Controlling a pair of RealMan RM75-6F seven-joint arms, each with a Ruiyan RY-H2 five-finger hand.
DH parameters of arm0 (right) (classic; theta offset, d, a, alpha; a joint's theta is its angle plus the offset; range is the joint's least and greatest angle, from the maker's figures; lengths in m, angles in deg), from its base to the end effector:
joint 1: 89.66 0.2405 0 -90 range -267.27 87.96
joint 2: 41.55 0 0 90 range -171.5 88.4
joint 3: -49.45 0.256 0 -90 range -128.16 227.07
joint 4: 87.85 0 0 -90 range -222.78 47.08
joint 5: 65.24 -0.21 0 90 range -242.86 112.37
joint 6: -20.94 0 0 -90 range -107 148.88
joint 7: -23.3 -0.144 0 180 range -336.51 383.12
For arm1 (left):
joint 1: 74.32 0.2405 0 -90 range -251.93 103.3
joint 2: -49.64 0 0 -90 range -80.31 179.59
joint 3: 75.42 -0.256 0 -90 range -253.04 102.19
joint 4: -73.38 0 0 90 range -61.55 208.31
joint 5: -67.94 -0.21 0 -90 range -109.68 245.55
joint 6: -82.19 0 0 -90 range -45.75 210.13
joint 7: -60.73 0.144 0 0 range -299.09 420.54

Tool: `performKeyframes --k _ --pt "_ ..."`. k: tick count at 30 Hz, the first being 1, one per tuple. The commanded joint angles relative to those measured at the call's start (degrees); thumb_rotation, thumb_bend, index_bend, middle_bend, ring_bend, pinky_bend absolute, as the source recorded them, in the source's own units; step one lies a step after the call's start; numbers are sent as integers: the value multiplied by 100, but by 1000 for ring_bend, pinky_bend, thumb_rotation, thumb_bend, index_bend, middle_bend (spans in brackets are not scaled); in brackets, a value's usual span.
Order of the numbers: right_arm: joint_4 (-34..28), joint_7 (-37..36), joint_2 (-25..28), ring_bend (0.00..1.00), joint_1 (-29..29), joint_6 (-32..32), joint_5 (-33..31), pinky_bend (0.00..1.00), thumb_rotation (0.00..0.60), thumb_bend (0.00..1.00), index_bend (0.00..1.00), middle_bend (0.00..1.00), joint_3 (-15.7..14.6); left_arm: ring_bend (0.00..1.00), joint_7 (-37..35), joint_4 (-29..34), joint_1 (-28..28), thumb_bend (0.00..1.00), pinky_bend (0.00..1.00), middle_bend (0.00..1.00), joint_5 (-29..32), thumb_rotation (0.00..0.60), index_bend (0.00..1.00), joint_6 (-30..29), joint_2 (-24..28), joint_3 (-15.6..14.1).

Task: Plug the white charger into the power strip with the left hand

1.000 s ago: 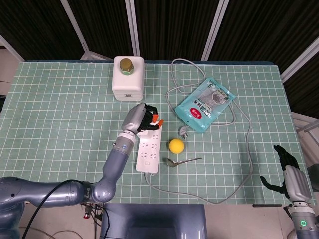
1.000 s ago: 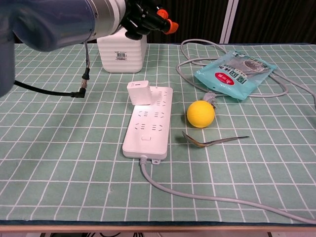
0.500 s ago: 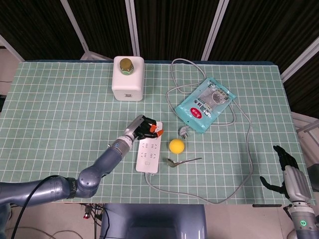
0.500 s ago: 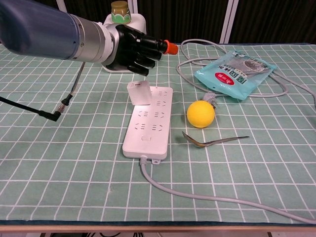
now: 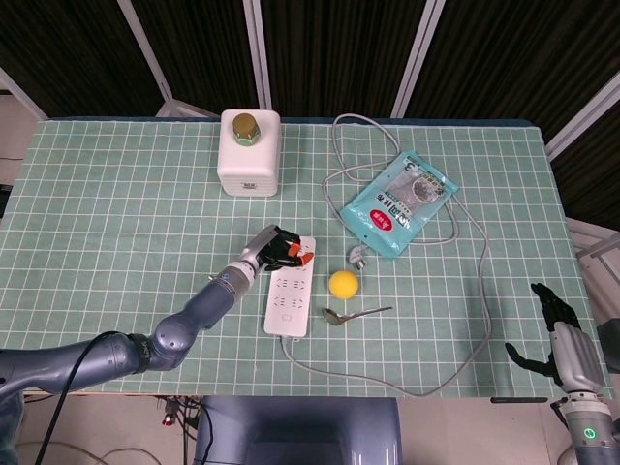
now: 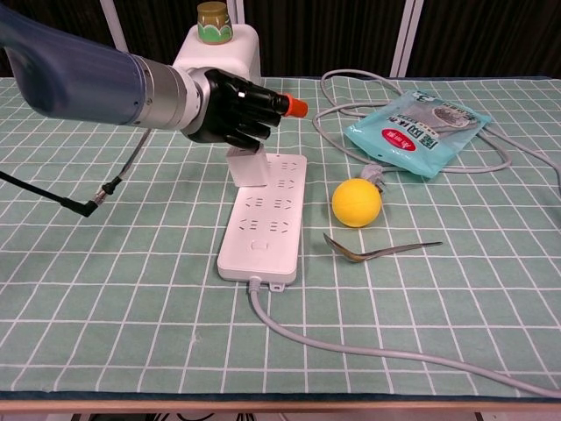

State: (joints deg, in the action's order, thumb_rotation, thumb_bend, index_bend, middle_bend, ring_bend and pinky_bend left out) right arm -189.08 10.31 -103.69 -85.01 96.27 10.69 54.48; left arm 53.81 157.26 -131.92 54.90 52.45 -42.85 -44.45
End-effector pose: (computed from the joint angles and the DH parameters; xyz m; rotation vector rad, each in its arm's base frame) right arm -0.3096 -0.1821 0.1450 1.1623 -1.3443 1.0039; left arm -0.0337 0.3917 -0.0459 -1.1979 -2.3959 -1.1616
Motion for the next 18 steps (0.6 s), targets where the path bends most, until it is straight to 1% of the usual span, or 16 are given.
performKeyframes --k 1,9,18 --pt "-2 -2 2 0 1 -3 -3 0 600 340 0 0 1 945 -117 -134 -67 306 1000 1000 -76 600 844 70 -84 -76" --pt "-8 -11 7 0 4 -14 -24 0 600 341 0 0 9 945 -317 -437 -271 306 1000 1000 -268 600 844 161 -276 -222" --pt "-11 -29 12 0 -2 -4 -15 0 600 340 0 0 9 945 -521 -483 -292 305 1000 1000 -453 600 845 127 -360 -417"
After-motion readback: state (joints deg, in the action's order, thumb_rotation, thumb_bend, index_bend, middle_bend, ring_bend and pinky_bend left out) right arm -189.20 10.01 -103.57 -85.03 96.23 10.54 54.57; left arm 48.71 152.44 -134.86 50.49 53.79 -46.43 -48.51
